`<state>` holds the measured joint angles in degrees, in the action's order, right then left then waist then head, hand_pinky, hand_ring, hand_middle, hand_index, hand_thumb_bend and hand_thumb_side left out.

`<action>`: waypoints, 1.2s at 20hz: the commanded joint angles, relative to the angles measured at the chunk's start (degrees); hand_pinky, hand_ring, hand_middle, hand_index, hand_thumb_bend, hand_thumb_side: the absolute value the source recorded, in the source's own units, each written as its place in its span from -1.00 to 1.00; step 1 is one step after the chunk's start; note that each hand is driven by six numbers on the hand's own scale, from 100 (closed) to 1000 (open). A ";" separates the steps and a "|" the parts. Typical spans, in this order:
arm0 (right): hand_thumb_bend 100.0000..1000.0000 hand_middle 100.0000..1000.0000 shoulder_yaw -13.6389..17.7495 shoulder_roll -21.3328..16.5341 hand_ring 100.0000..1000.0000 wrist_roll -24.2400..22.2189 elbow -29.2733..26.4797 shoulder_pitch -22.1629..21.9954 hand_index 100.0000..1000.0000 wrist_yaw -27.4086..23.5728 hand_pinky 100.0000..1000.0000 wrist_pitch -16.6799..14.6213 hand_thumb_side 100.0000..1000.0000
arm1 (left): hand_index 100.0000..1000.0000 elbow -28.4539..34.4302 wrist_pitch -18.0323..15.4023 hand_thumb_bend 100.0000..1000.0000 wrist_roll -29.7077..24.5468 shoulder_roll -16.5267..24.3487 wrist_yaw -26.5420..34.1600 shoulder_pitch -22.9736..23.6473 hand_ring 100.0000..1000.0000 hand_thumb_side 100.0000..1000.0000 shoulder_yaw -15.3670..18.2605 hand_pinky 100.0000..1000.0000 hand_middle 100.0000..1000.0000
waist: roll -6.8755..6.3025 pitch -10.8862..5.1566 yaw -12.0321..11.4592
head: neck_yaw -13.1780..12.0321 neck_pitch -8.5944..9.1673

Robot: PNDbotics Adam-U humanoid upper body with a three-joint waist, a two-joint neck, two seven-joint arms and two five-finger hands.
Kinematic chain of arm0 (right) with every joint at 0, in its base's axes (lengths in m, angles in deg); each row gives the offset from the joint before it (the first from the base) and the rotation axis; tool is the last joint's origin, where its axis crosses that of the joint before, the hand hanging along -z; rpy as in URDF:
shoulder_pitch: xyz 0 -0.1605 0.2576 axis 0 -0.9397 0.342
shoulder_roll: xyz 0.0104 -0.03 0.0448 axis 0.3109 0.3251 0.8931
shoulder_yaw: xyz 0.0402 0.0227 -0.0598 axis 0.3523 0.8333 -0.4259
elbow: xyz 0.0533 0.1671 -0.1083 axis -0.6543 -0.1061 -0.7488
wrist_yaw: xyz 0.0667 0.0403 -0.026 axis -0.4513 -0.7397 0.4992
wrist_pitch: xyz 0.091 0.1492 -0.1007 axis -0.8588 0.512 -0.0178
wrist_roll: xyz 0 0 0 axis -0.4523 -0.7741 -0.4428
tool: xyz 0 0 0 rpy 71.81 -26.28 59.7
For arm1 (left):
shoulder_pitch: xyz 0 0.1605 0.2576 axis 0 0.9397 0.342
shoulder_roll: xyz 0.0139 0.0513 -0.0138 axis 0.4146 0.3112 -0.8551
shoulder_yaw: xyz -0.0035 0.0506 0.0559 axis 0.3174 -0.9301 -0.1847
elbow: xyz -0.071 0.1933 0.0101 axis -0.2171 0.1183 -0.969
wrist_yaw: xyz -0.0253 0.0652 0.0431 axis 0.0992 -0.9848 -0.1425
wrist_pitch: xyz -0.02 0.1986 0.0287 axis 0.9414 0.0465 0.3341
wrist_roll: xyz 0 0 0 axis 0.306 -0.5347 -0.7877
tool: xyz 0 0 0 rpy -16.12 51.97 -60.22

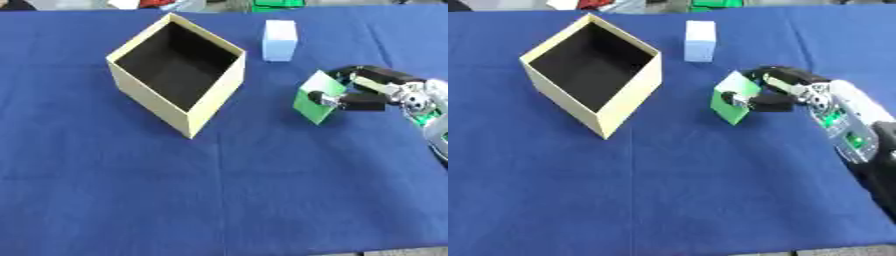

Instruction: Pick up objects on the table and place them in the box.

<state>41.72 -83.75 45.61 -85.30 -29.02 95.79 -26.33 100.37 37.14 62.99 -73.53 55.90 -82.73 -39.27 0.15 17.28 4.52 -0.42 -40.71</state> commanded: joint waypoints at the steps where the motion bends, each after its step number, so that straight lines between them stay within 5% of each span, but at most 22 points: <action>1: -0.32 0.81 0.10 -0.55 0.76 0.16 -0.67 0.65 1.00 1.36 0.78 -0.12 1.00 | 0.36 1.08 -0.07 -0.85 -0.37 0.47 -0.17 -0.71 0.16 0.78 0.56 0.36 0.16 | 0.02 -0.86 -0.12 | 0.05 0.54; 10: -0.56 0.81 -0.24 -0.17 0.73 0.40 -0.72 0.57 1.00 4.37 0.74 -0.49 0.98 | 0.36 1.08 0.05 -0.85 -0.76 0.36 -0.09 -0.78 0.16 0.78 0.59 0.36 0.16 | 0.01 -0.70 -0.55 | 0.18 0.53; 24: -0.90 0.68 -0.16 0.12 0.58 0.09 -1.14 0.51 1.00 1.79 0.63 0.12 0.96 | 0.37 1.08 0.26 -0.84 -1.89 0.31 -0.17 -0.93 0.16 0.78 0.66 0.36 0.16 | 0.21 -0.66 -0.70 | 0.30 0.73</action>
<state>41.52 -82.80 45.68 -86.14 -28.99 98.02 -26.57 100.37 37.47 61.38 -73.97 55.89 -83.11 -39.22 0.41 17.41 3.85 -0.31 -40.70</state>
